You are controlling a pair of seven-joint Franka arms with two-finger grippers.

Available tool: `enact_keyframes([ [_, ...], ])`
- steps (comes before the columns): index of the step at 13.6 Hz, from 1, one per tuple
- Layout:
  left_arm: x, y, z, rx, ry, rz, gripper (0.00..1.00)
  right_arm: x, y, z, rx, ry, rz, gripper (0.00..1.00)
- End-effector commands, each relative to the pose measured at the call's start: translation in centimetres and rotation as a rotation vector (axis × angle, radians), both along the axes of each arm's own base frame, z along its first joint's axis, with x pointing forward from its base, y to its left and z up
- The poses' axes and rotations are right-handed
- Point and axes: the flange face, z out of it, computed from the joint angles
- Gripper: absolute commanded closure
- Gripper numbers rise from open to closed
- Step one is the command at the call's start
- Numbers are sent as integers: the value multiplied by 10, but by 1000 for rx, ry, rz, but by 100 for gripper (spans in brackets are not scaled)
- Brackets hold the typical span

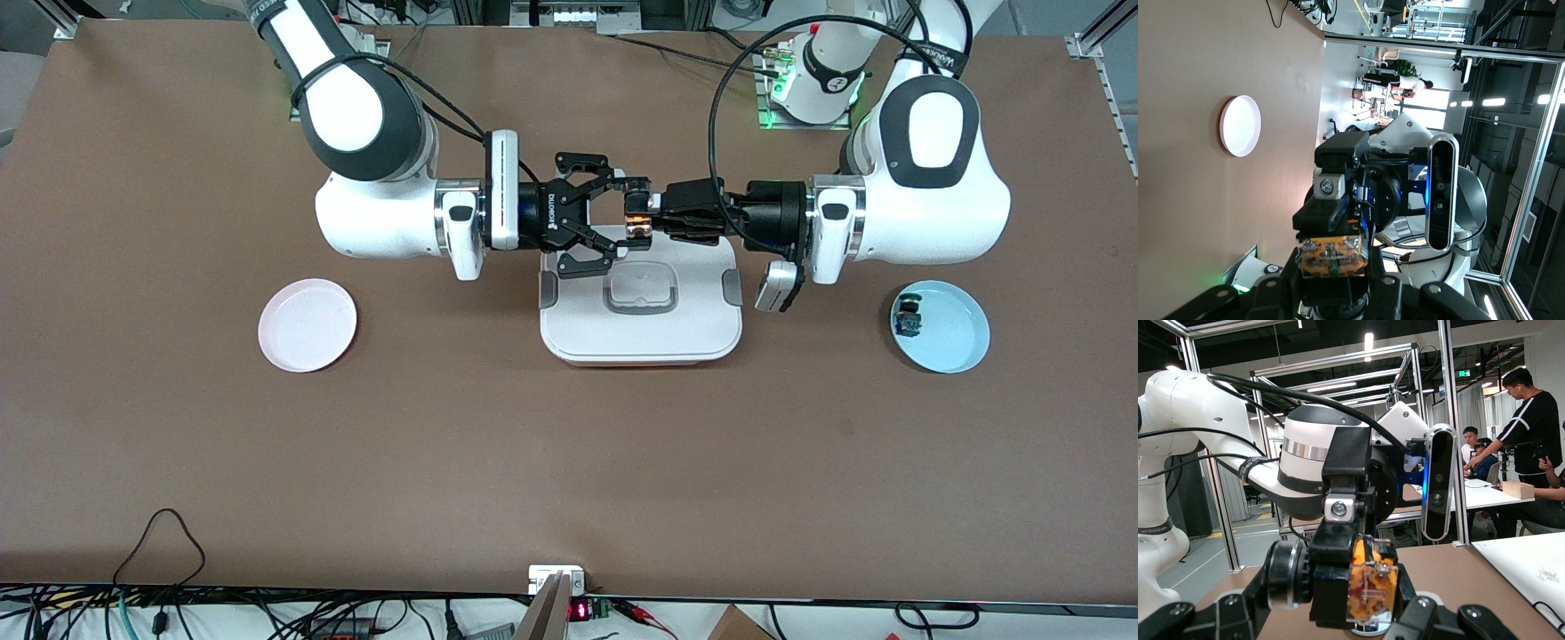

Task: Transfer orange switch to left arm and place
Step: 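Grasp the switch with the left gripper while the right gripper releases it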

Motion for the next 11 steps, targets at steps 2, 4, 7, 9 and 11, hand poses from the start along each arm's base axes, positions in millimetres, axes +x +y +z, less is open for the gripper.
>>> enact_keyframes([
  [2,-3,1,5,-26,-10,11,83,3,0,3,10,79,-19,0],
  [4,0,5,7,-23,-24,14,83,3,-1,6,10,98,-20,0],
  [7,1,13,11,-24,-32,1,83,8,-7,5,5,107,-31,0],
  [9,8,35,14,70,-85,-23,83,18,-21,4,-12,164,-56,0],
  [11,12,59,24,190,-149,-93,83,33,-42,5,-33,191,-87,0],
])
